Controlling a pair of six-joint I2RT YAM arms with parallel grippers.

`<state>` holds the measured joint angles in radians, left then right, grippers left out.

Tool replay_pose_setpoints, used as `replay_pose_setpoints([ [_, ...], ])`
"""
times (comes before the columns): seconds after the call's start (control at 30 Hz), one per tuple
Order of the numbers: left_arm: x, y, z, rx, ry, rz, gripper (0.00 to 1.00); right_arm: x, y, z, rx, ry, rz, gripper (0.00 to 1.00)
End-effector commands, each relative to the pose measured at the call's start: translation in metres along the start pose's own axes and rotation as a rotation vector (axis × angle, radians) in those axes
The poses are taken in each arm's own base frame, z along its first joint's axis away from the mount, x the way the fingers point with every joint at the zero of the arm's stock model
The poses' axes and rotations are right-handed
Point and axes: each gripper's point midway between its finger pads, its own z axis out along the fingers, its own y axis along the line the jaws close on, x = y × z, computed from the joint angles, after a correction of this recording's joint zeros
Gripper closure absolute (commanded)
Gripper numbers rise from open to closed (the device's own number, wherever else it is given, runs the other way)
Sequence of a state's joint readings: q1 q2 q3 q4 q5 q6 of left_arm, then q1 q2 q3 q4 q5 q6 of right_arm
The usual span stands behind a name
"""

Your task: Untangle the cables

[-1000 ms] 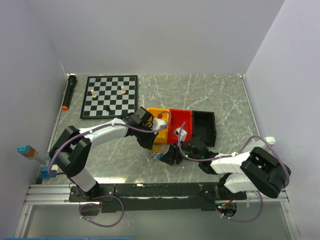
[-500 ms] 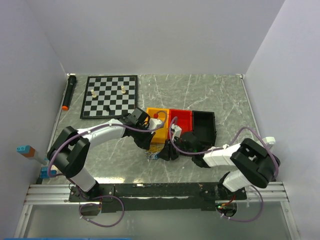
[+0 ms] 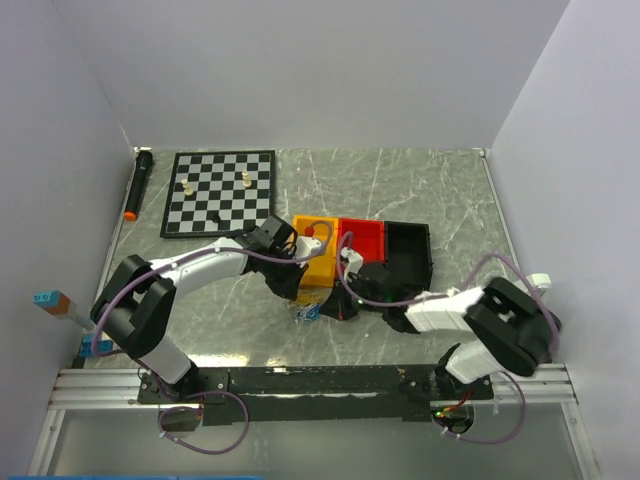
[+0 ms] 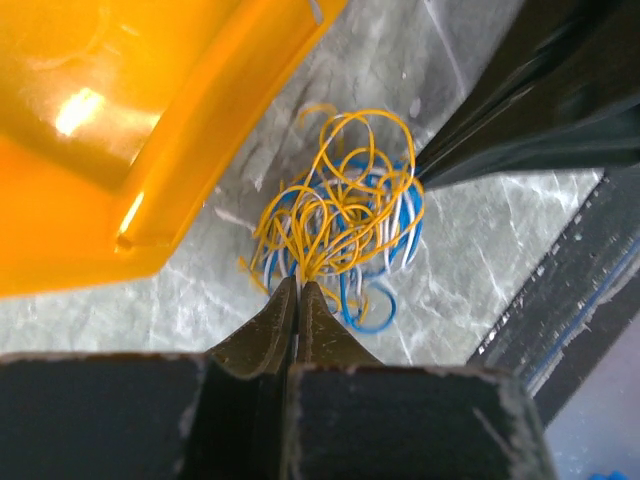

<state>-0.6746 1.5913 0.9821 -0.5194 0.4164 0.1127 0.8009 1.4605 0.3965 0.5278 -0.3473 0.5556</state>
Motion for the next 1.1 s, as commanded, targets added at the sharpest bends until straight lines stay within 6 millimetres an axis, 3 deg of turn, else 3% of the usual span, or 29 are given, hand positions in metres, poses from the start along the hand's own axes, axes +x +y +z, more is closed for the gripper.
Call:
replay_pose_setpoints([
  [0.0, -0.025, 0.0, -0.036, 0.0, -0.079, 0.015, 0.99, -0.003, 0.002, -0.029, 0.028, -0.069, -0.031, 1.0],
  [0.03, -0.026, 0.003, -0.043, -0.012, -0.087, 0.017, 0.99, 0.005, -0.004, -0.036, 0.051, -0.062, -0.026, 1.0],
  [0.23, -0.02, 0.019, -0.066, -0.079, -0.105, 0.007, 0.99, 0.01, -0.015, -0.075, 0.132, -0.156, 0.008, 1.0],
  [0.4, -0.015, 0.006, -0.062, -0.015, -0.109, -0.024, 0.99, 0.004, -0.02, -0.083, 0.171, -0.205, 0.001, 1.0],
  [0.57, 0.001, 0.019, -0.067, -0.102, -0.068, -0.009, 0.99, 0.005, -0.044, -0.104, 0.383, -0.166, 0.072, 1.0],
  [0.67, 0.016, 0.043, -0.068, -0.229, -0.033, 0.002, 0.99, -0.019, -0.044, -0.135, 0.435, -0.335, 0.129, 1.0],
  [0.73, 0.034, 0.068, -0.068, -0.336, 0.034, -0.012, 0.99, -0.046, -0.038, -0.165, 0.442, -0.505, 0.176, 1.0],
  [0.8, 0.056, 0.089, -0.069, -0.416, 0.104, -0.046, 0.99, -0.059, -0.043, -0.196, 0.516, -0.608, 0.236, 1.0],
  [0.9, 0.08, 0.115, -0.078, -0.485, 0.158, -0.095, 0.99, -0.064, -0.058, -0.24, 0.677, -0.696, 0.303, 1.0],
  [1.07, 0.092, 0.128, -0.094, -0.552, 0.169, -0.088, 0.99, -0.053, -0.072, -0.27, 0.818, -0.709, 0.378, 1.0],
])
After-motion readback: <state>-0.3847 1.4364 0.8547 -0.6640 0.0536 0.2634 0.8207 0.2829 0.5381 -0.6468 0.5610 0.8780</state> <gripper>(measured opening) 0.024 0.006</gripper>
